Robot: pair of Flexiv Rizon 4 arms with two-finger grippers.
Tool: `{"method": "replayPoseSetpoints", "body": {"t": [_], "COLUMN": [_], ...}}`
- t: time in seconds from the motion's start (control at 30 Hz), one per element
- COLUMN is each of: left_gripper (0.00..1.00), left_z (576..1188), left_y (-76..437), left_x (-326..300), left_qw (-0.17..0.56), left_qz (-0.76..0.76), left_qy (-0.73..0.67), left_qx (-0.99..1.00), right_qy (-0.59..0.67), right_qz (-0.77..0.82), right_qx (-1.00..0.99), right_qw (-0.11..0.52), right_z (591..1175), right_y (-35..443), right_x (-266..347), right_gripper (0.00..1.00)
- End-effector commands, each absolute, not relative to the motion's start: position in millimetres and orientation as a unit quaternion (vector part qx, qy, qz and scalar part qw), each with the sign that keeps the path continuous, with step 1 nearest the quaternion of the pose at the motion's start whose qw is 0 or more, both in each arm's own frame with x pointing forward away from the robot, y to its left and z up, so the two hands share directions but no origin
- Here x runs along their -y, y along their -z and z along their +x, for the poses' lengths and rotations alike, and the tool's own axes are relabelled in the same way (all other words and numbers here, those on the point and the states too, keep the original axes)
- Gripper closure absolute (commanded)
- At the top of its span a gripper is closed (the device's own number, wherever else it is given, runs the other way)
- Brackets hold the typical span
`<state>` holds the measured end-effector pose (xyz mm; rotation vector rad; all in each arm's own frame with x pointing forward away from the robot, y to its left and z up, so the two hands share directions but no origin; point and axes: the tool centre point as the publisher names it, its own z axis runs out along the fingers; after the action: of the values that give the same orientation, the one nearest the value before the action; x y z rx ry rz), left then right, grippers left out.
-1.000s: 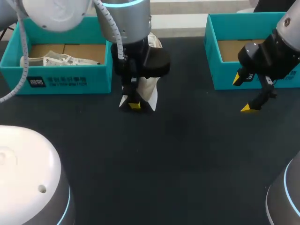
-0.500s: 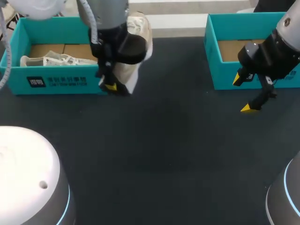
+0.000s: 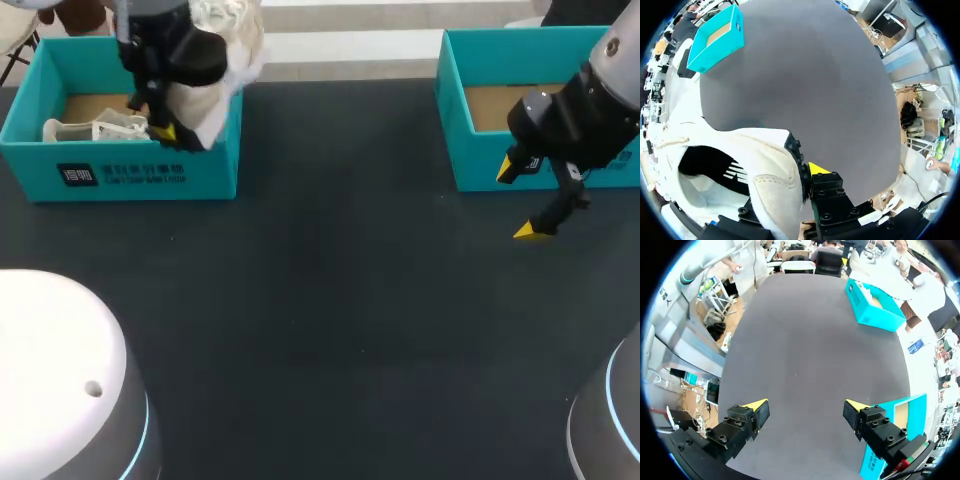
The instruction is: Take the shoe out of the shoebox, open the shoe tongue, remove and reinsert the insole, then place the shoe into the shoebox
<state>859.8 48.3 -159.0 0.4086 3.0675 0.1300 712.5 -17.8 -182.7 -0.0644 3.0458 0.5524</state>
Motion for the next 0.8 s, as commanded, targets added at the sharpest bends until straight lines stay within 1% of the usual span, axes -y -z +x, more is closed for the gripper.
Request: {"method": "replayPoseSetpoints", "body": {"t": [0.03,0.13,0.23,0.4,0.7,0.8], "left_gripper": [1.0,1.0,1.0,1.0,1.0,1.0], "left_z": [883,905,914,935,950,950], "left_y": [158,155,152,150,142,142], "left_x": [-82,-109,-126,-164,-224,-224], "left_qw": [0.026,0.011,0.007,0.01,0.005,0.005], "left_qz": [0.121,0.112,0.112,0.124,0.178,0.178], "left_qy": [-0.046,-0.037,-0.031,-0.042,-0.055,-0.055], "left_qx": [-0.991,-0.993,-0.993,-0.991,-0.982,-0.982], "right_qy": [-0.177,-0.177,-0.177,-0.177,-0.177,-0.177], "right_qz": [-0.021,-0.021,-0.021,-0.021,-0.021,-0.021], "right_qx": [-0.984,-0.984,-0.984,-0.984,-0.984,-0.984], "right_qw": [0.022,0.022,0.022,0.022,0.022,0.022], "right_z": [714,714,714,714,714,714], "right_y": [184,184,184,184,184,184], "right_x": [17,17,17,17,17,17], "right_gripper": [0.0,0.0,0.0,0.0,0.0,0.0]}}
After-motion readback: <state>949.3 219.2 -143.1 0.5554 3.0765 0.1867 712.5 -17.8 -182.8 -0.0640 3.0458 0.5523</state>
